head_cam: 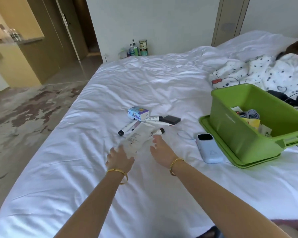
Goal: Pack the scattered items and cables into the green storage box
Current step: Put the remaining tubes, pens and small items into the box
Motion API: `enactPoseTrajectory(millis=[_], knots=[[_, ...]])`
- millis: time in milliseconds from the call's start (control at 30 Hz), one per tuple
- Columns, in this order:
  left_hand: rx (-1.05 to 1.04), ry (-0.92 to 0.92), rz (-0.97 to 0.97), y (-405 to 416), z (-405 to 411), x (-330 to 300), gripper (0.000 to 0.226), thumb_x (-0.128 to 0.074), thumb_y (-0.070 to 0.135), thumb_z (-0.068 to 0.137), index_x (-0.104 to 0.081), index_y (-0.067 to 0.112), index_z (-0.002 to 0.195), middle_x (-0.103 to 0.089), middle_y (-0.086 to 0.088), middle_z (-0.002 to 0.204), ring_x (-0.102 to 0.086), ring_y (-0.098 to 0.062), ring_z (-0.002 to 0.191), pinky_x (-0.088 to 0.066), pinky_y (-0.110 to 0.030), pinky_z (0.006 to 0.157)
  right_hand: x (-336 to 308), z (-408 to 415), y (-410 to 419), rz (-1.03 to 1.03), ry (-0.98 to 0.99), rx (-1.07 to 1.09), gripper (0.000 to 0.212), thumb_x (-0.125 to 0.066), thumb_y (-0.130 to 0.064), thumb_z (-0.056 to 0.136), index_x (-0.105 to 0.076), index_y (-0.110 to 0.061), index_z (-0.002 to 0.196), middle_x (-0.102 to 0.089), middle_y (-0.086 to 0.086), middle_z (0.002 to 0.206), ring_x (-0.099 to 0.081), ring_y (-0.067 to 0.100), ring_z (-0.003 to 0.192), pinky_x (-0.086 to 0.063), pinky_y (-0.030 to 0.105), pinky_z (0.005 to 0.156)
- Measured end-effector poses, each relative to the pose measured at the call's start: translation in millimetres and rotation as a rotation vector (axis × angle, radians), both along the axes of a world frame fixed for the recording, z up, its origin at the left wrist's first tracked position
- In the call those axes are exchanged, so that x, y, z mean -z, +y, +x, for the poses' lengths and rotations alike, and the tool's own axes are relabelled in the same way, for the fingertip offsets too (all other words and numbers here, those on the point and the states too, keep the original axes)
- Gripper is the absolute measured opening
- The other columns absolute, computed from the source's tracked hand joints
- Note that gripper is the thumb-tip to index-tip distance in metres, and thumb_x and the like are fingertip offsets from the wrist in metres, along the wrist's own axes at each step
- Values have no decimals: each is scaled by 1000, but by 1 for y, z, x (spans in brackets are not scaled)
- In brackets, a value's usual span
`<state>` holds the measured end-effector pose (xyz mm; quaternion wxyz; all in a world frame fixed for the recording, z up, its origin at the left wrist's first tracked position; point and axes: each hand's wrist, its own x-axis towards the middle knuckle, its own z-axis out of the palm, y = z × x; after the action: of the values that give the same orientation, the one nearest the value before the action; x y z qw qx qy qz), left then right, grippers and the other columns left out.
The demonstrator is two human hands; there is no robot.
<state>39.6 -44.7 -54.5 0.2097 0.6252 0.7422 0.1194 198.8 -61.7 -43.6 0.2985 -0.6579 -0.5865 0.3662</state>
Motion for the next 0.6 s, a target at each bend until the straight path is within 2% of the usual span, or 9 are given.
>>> enactPoseTrajectory(millis=[100,167,233,267,333,400,467,533,600], knots=[[-306,-350,-55,7,-21,9,76,-66,35,82,-25,4,139,-33,-22,138,-37,-37,128,-36,-42,104,10,-26,17,-263,140,49,58,-46,-29,93,-21,-7,140,-48,12,132,-50,23,107,-42,36,93],[-446,-508,-114,15,-32,18,78,-71,34,79,-29,-4,132,-42,-24,132,-46,-38,121,-41,-42,98,15,-36,27,-301,166,121,50,-48,-29,92,-33,-4,132,-49,11,127,-50,24,110,-39,34,94],[-451,-617,-153,19,-41,24,61,-69,29,82,-42,-10,120,-59,-24,100,-59,-35,93,-49,-38,77,19,-43,37,-325,124,167,24,-47,-30,92,-49,-8,101,-52,8,102,-48,23,101,-37,30,86],[-409,-625,-174,19,-45,25,49,-67,30,84,-53,-9,109,-58,-17,75,-56,-29,70,-45,-32,59,22,-47,41,-345,110,177,26,-46,-32,92,-51,-7,90,-54,8,94,-49,23,97,-38,30,84],[-325,-570,-216,19,-49,26,44,-65,36,85,-64,-7,96,-50,-7,58,-48,-23,54,-35,-26,51,26,-53,47,-389,59,189,42,-42,-40,92,-61,-4,100,-62,13,105,-56,27,106,-43,31,93],[-267,-572,-262,21,-48,29,54,-66,43,81,-63,0,112,-64,-10,87,-62,-28,85,-47,-28,73,29,-59,51,-390,-2,242,48,-39,-45,92,-61,-10,117,-58,13,124,-50,29,120,-39,33,103],[-259,-536,-269,20,-41,33,71,-70,50,74,-55,4,126,-57,-13,124,-54,-31,117,-43,-36,101,31,-63,53,-388,-9,292,44,-40,-44,92,-59,-17,121,-52,14,132,-43,29,126,-32,34,108],[-283,-520,-240,17,-36,38,77,-72,49,69,-52,4,128,-47,-16,133,-49,-33,123,-40,-42,105,34,-64,54,-390,2,317,37,-43,-39,92,-57,-22,121,-51,12,133,-43,29,127,-32,34,109],[-274,-529,-179,14,-35,44,58,-69,38,77,-57,2,120,-44,-20,131,-49,-36,120,-42,-45,103,35,-62,54,-384,22,329,32,-46,-35,91,-60,-23,118,-54,10,131,-47,29,124,-36,35,107]])
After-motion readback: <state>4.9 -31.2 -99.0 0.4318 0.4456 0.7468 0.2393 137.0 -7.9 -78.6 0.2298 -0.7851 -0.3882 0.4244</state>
